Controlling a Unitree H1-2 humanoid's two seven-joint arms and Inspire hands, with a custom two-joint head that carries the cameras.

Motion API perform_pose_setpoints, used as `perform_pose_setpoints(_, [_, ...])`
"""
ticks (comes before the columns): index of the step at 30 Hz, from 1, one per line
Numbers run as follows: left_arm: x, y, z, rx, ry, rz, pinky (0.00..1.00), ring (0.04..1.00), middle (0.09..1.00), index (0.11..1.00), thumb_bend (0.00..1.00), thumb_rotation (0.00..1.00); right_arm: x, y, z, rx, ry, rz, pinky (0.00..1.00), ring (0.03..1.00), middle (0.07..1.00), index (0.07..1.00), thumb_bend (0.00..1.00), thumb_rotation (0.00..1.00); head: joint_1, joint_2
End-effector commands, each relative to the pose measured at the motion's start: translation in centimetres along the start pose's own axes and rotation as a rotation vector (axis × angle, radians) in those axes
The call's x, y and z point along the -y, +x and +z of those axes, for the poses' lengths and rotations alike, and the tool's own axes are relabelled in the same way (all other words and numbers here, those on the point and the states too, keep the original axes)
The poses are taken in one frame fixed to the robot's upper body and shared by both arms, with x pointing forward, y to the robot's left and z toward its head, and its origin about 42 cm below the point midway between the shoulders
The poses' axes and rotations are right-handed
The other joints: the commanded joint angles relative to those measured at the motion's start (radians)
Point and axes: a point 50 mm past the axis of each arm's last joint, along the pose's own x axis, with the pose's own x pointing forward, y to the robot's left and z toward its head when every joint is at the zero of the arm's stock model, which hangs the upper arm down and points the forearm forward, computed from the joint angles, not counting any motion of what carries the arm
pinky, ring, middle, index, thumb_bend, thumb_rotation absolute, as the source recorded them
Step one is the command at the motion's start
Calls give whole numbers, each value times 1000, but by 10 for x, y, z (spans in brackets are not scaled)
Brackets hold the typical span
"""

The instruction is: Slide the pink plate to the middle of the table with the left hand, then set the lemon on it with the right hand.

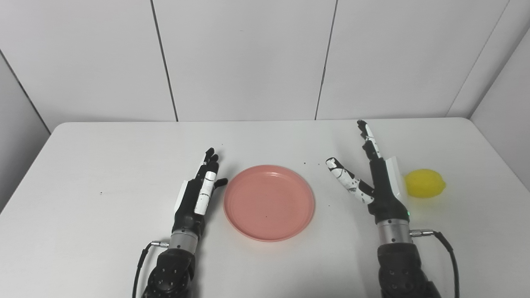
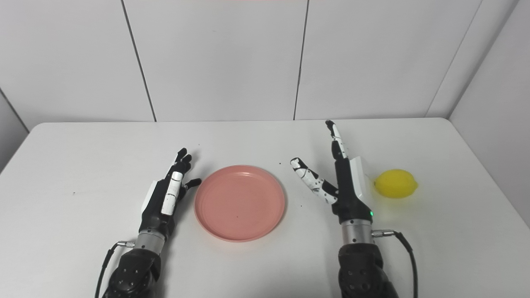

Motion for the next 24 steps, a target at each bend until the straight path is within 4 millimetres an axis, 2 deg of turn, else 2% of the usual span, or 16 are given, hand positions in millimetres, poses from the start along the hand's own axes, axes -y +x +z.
perform_pose_setpoints(1, [2,9,13,46,14,-8,993,985,970,974,679,1000,11,12,10,33,-32,-66,833,898,925,918,763,629,0,-1])
perform_pose_setpoints(2, [2,9,13,47,8,-11,993,985,970,974,679,1000,17,14,8,31,-46,-82,833,898,925,918,763,629,0,-1])
perform_pose_setpoints(3, [2,8,13,48,3,-13,998,987,971,973,695,1000,22,16,6,29,-58,-95,838,901,925,913,773,569,0,-1])
perform_pose_setpoints(5, [3,8,13,52,-8,-17,1000,990,974,974,703,1000,34,19,2,15,-87,-118,838,901,922,911,783,529,-8,-4])
perform_pose_setpoints(9, [3,8,11,95,-36,-15,1000,995,979,983,668,1000,50,21,-4,-7,-105,-146,861,909,916,914,781,509,-9,-4])
perform_pose_setpoints(15, [3,9,9,170,-127,-34,1000,992,988,990,653,1000,66,22,-9,-53,-140,-176,835,897,914,918,787,531,-22,-7])
perform_pose_setpoints(19, [4,8,9,199,-148,-43,984,981,982,982,661,1000,74,23,-14,-79,-145,-183,865,909,913,922,784,493,-22,-9])
perform_pose_setpoints(24, [4,7,9,217,-162,-45,973,975,975,974,652,1000,85,24,-20,-116,-158,-195,846,904,914,916,788,460,-34,-11])
